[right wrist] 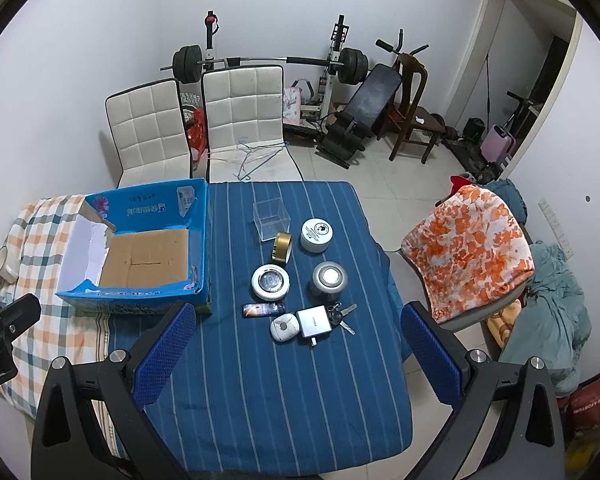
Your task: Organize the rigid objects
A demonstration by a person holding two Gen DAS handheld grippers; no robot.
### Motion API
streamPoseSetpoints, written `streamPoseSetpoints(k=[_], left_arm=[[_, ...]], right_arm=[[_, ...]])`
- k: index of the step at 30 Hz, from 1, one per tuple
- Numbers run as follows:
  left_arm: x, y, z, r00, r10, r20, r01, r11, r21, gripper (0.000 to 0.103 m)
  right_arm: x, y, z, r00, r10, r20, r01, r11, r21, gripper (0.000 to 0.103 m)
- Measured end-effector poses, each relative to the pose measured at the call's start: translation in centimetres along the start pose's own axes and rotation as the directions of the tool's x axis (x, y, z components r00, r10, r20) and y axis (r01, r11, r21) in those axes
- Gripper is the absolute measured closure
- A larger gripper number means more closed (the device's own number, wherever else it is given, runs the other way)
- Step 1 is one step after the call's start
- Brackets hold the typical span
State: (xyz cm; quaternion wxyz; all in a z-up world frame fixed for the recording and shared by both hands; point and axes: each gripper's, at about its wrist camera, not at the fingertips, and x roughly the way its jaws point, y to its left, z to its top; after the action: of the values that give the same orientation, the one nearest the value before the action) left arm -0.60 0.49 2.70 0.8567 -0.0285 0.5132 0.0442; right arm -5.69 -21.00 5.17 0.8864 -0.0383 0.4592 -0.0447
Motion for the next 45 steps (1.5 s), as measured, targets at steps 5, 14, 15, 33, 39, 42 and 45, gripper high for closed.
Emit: streamPoseSetpoints(k=[5,14,15,33,39,42,45], left_arm=[[1.1,-1.2,0.8,1.0,-0.025,-0.019,0.025,0.999,0.022,0.0],[9.8,-8.9,4.6,0.981,-0.16,-0.109,0.175,0.975,0.137,0.0],[11.1,-9.9,5.1,0.981,-0.155,-0.117,0.172,0.974,0.147,0.0],[34.5,-20.9,18.0,0.928,-0.118,-0.354,0.161,0.983,0.094,0.0],[38.7,-21.8,17.9,0.892,-0.099,-0.44,0.153,0.984,0.088,0.012],[40.2,-21.9,17.8,0.875,-0.111,-0.471,0.157,0.986,0.06,0.013],[41.2,-22.5,18.0,0.859,-0.124,-0.497,0.164,0.986,0.037,0.013]], right_arm=[[4.0,-1.7,1.2,0.997,0.034,-0.073,-0.031,0.998,0.048,0.0],[20.2,-8.2,3.6,0.968,-0.006,-0.252,0.043,0.989,0.138,0.0],[22.2,-8.9,3.8,0.96,-0.001,-0.279,0.045,0.987,0.152,0.0],[50.9,-8.5,10.6,0.824,0.275,-0.495,-0.165,0.953,0.256,0.003],[53.3,-7.9,10.2,0.805,0.267,-0.53,-0.168,0.959,0.228,0.029],[53.6,-8.8,10.1,0.802,0.241,-0.547,-0.148,0.967,0.208,0.03],[53.7,-10.1,9.7,0.801,0.225,-0.555,-0.12,0.968,0.219,0.031]])
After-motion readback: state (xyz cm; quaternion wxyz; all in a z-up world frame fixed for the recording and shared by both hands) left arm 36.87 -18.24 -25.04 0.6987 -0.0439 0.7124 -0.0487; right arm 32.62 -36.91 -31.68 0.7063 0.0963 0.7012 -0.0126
